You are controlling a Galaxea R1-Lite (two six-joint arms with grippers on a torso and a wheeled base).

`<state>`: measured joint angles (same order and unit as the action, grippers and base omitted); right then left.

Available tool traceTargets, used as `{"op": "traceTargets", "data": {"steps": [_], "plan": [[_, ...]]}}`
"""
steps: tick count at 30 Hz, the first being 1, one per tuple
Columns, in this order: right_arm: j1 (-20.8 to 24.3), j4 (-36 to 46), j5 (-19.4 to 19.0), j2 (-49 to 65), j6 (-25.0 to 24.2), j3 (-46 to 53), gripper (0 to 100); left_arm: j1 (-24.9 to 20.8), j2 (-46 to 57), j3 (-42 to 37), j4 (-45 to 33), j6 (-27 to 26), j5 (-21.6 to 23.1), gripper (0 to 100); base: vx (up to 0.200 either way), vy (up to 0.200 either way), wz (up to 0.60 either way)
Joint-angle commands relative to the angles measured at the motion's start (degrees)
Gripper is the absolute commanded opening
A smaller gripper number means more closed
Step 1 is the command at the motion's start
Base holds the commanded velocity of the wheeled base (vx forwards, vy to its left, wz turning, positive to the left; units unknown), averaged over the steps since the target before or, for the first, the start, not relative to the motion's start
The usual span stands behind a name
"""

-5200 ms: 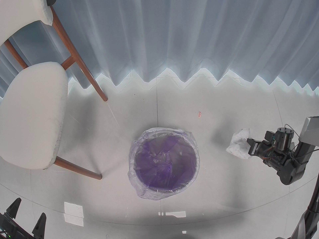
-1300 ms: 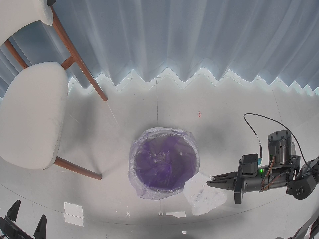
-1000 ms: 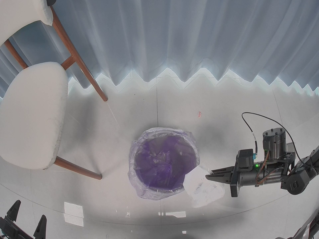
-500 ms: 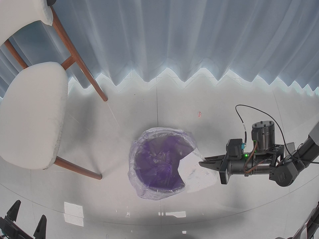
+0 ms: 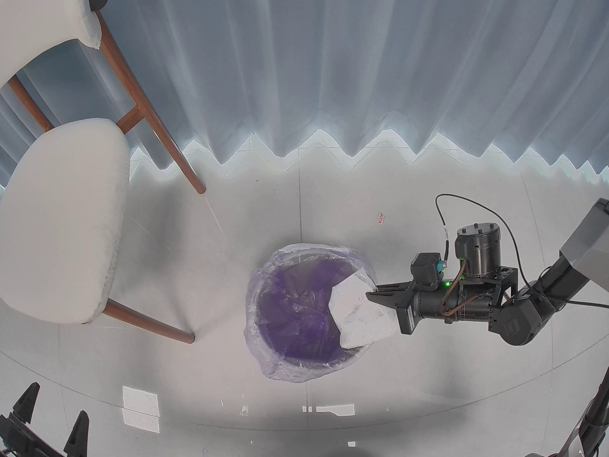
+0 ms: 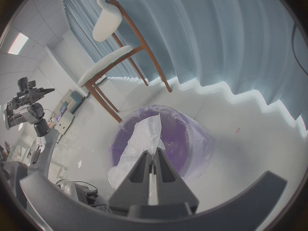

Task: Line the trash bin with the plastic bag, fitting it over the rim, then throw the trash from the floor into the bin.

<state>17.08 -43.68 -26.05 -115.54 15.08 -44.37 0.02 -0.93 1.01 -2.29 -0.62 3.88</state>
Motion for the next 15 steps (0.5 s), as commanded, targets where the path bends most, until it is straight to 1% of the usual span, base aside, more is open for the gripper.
{"op": "traceTargets", "data": {"steps": [1,3,4,5,8,15], "plan": [[1.3,-0.8,1.6,-3.2,-1.5,-2.5,0,0.0,0.9,-1.0,0.0,-0.1,0.0,100,0.000,0.000,0.00],[1.7,-1.7,2.0,-3.7,-2.2,-2.9,0,0.0,0.9,-1.0,0.0,0.0,0.0,100,0.000,0.000,0.00],[2.4,-2.7,2.5,-4.7,-3.4,-3.8,0,0.1,0.9,-1.0,0.0,-0.1,0.0,100,0.000,0.000,0.00],[3.4,-3.4,3.6,-5.8,-4.8,-5.0,0,0.1,0.9,-1.0,0.0,0.0,0.0,100,0.000,0.000,0.00],[4.6,-3.5,5.6,-7.0,-5.9,-6.6,0,0.1,0.9,-1.0,0.0,0.0,0.0,100,0.000,0.000,0.00],[5.0,-3.6,6.2,-8.7,-6.2,-8.4,0,0.1,0.9,-1.0,0.0,0.0,0.0,100,0.000,0.000,0.00]]}}
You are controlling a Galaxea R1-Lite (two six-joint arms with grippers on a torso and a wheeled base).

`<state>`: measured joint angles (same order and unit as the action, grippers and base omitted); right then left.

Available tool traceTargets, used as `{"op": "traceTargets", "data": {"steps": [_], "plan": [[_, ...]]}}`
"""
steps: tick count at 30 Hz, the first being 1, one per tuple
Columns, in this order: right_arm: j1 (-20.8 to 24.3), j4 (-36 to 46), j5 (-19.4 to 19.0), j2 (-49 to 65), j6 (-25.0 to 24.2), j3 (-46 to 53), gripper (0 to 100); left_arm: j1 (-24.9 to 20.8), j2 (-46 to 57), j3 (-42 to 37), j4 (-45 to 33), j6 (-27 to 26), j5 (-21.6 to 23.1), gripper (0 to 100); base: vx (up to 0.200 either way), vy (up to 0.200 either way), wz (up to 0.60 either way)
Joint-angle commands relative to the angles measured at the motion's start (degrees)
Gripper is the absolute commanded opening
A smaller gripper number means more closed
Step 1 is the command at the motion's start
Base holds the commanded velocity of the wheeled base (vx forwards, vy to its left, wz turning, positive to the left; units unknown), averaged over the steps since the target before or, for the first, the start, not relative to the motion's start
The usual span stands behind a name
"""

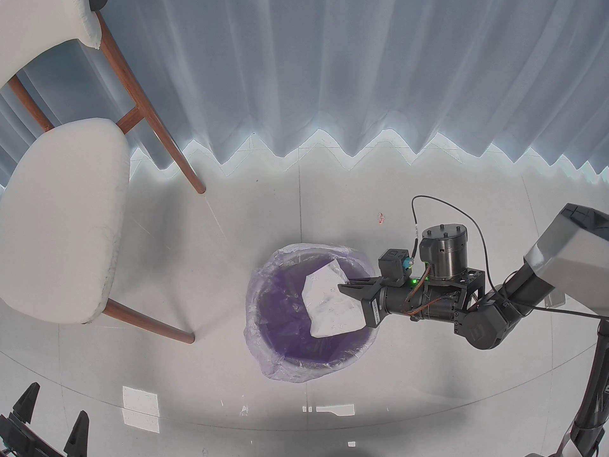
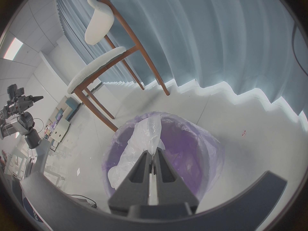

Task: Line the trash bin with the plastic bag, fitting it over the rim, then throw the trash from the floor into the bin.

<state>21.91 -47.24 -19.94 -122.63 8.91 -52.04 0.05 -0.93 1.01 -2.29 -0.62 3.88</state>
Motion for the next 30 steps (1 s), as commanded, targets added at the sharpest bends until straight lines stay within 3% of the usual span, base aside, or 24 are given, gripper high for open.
{"op": "traceTargets", "data": {"steps": [1,17,26,27,30], "plan": [[0.2,0.0,0.1,-1.7,0.0,-0.7,0,0.0,0.9,-1.0,0.0,0.0,0.0,100,0.000,0.000,0.00],[1.5,-0.7,5.2,-8.2,-4.2,-7.1,0,0.0,0.9,-1.0,0.0,0.0,0.0,100,0.000,0.000,0.00],[1.5,-0.7,5.3,-9.1,-4.3,-7.0,0,0.0,0.9,-1.0,0.0,0.0,0.0,100,0.000,0.000,0.00],[1.5,-0.7,5.3,-9.2,-4.4,-7.2,100,0.0,0.9,-1.0,0.0,0.0,0.0,100,0.000,0.000,0.00],[1.6,-0.7,5.4,-9.2,-4.5,-7.0,100,0.0,0.9,-1.0,0.0,0.0,0.0,100,0.000,0.000,0.00]]}}
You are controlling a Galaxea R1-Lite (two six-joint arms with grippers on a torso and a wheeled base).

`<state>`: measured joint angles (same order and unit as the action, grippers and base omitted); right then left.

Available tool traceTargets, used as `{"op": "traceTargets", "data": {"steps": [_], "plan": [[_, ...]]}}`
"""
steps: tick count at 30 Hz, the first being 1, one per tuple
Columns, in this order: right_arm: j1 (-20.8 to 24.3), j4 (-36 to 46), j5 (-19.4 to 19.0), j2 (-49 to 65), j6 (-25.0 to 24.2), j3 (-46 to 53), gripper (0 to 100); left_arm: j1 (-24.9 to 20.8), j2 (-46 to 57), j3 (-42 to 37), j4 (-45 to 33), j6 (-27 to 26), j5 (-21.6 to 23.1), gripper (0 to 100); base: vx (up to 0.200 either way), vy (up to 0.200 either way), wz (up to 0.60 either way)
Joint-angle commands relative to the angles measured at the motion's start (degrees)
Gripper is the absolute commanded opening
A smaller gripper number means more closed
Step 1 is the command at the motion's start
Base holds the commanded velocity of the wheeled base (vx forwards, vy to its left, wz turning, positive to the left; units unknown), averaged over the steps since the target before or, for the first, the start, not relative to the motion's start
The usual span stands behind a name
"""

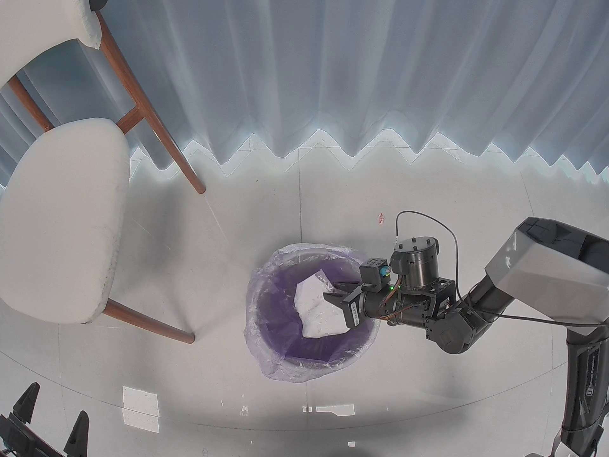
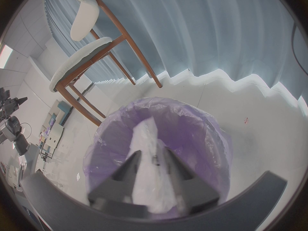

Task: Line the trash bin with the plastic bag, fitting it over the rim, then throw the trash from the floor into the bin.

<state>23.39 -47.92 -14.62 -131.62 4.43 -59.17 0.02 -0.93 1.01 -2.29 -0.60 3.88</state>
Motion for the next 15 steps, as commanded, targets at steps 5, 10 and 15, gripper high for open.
{"op": "traceTargets", "data": {"steps": [5,10,15], "plan": [[1.0,-0.2,0.3,0.1,-1.2,0.6,100,0.0,0.9,-1.0,0.0,0.1,0.0,100,0.000,0.000,0.00],[2.0,-0.3,1.5,1.5,-1.7,1.7,100,0.0,0.9,-1.0,0.0,0.1,0.0,100,0.000,0.000,0.00],[2.4,-0.3,2.0,3.9,-1.7,3.8,100,0.1,0.9,-1.0,0.0,0.1,0.0,100,0.000,0.000,0.00]]}}
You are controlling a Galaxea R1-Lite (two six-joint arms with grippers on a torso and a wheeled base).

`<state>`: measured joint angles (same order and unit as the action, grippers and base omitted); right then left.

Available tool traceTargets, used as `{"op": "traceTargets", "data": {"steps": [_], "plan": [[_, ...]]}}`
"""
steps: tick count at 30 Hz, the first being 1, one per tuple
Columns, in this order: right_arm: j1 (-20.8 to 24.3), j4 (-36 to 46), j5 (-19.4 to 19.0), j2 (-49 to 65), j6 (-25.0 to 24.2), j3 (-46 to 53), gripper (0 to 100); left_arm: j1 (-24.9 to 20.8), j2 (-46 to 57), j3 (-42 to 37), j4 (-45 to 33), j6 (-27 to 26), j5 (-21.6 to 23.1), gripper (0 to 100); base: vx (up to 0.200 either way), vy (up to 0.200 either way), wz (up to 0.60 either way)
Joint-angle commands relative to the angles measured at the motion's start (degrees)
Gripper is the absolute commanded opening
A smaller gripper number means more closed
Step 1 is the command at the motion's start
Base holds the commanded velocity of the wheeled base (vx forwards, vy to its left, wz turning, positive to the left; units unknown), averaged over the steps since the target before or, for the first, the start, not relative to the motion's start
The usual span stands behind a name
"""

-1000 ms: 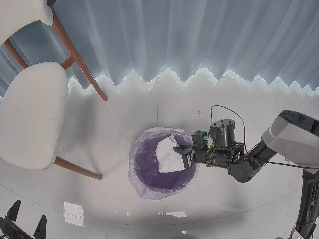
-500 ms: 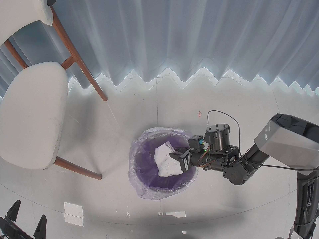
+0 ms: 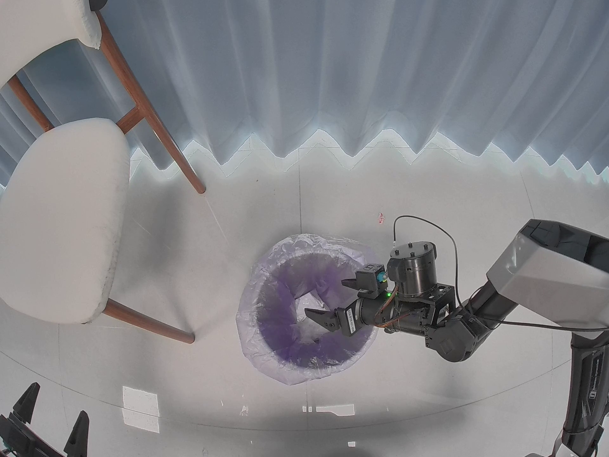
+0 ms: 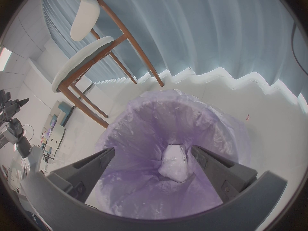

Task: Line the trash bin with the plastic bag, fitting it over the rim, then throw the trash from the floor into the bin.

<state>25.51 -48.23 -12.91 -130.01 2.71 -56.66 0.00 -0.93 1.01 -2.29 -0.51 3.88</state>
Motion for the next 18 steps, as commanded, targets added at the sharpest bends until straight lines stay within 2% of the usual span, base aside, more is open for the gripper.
{"op": "traceTargets", "data": {"steps": [1,8,13,18], "plan": [[0.3,0.0,0.4,3.0,-0.1,1.8,100,0.1,0.9,-1.0,0.0,0.0,0.0,100,0.000,0.000,0.00],[-0.2,0.0,1.2,9.5,-0.2,7.3,100,0.1,0.9,-1.0,0.0,0.0,0.0,100,0.000,0.000,0.00],[0.0,0.1,5.3,15.9,-2.2,11.8,100,0.0,0.9,-1.0,0.0,0.0,0.0,100,0.000,0.000,0.00],[-0.6,0.1,7.7,22.4,-5.4,18.1,100,0.1,0.9,-1.0,0.0,0.0,0.0,100,0.000,0.000,0.00]]}}
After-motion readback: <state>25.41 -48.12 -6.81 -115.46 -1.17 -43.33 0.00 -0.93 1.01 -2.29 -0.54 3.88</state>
